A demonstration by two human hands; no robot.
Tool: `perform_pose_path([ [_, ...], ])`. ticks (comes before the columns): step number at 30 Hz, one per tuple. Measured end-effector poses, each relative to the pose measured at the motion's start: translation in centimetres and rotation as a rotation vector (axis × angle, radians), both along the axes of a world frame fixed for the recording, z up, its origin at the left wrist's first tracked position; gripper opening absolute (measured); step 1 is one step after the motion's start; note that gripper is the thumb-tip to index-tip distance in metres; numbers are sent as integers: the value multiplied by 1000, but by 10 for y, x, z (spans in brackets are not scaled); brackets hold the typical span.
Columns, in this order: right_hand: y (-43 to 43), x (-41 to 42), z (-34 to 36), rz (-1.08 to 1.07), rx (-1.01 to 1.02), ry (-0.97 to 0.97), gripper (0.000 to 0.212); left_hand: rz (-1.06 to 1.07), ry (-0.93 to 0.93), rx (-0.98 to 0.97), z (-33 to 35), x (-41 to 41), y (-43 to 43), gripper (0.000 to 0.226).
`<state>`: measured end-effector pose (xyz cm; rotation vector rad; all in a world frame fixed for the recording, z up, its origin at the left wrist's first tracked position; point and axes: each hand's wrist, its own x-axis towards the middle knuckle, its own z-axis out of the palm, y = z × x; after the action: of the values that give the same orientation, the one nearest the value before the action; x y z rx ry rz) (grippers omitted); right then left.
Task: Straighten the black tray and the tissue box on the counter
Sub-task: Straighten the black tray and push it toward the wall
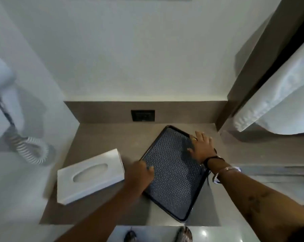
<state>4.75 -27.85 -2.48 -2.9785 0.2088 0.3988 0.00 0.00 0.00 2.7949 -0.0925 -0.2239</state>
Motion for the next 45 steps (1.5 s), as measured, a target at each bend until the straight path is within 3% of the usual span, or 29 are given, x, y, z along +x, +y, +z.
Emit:
perform_pose_path([
  [3,-26,-4,-27,-36,-6,106,67,218,385,43,-28,-21,7,42],
  [6,-40,-1,-42,-50,9,166,65,477,722,-227,-46,-34,18,38],
  [9,-44,10,-46,-85,57,124,60,659,848,-372,-60,-36,13,40],
  [13,-47,16,-49,-135,103,21,49,750,822,-559,-72,-41,0,24],
  [17,-59,9,-49,-305,175,-16,41,772,679,-580,-72,-36,1,14],
  [21,-69,-18,-49,-423,234,-77,31,607,557,-579,-63,-19,4,16],
  [24,-73,-45,-49,-637,331,-149,24,438,483,-544,-58,2,3,23],
  [29,-58,-79,-49,-850,435,-231,26,281,333,-492,-56,34,1,41],
  [37,-28,-96,-48,-908,496,-210,31,230,242,-399,-58,48,10,38],
  [42,-24,-105,-51,-899,499,-194,32,247,254,-394,-62,42,13,5],
  [45,-22,-108,-48,-865,492,-179,34,234,254,-303,-59,36,6,25],
])
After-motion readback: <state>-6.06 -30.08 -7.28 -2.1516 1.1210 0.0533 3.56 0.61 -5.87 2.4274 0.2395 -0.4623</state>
